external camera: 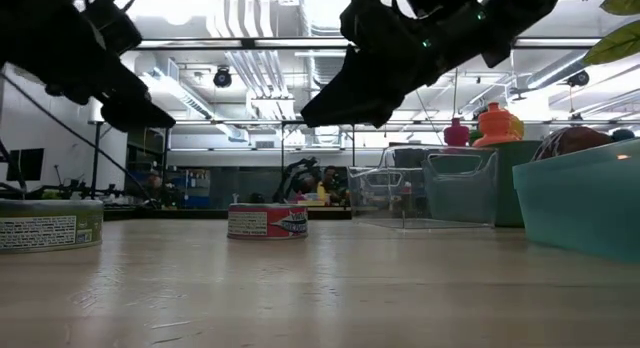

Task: Pick & Place Food Item
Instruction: Adjust the transparent bin

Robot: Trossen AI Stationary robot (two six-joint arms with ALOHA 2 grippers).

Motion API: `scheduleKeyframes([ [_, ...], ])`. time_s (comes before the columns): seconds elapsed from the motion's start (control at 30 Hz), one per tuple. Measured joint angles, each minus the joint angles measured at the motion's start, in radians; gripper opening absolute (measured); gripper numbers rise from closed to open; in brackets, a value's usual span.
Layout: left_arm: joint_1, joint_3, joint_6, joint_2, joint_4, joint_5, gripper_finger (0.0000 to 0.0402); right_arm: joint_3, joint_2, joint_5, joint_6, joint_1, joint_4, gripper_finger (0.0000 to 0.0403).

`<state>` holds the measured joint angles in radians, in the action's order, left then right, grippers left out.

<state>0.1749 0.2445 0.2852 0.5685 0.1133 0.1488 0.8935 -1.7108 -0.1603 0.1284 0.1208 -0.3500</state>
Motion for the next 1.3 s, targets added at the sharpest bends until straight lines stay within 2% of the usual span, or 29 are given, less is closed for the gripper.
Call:
scheduleKeyframes([
  [0.13,0.000,0.087,-0.031,0.152,0.071,0.005,0.0390,-0.010,-0.001,0.000,-0.001,0.001,-0.001,0.0157],
  [0.33,0.000,0.174,-0.064,0.368,0.078,0.022,0.0390,-0.049,-0.001,0.000,0.001,0.001,0.001,0.0157],
  [0.6,-0.001,0.259,-0.155,0.556,0.060,0.096,0.0390,-0.074,-0.001,0.000,0.003,0.004,-0.007,0.0157],
  [0.83,-0.001,0.259,-0.067,0.635,-0.016,0.095,0.0390,-0.075,-0.001,0.000,0.003,0.003,-0.007,0.0157],
  [1.1,-0.001,0.259,0.027,0.666,-0.020,0.096,0.0391,-0.076,-0.001,0.000,0.003,0.003,-0.006,0.0157],
  [1.3,-0.001,0.259,0.022,0.666,-0.020,0.213,0.0391,-0.076,-0.001,0.000,0.003,0.003,-0.006,0.0157],
])
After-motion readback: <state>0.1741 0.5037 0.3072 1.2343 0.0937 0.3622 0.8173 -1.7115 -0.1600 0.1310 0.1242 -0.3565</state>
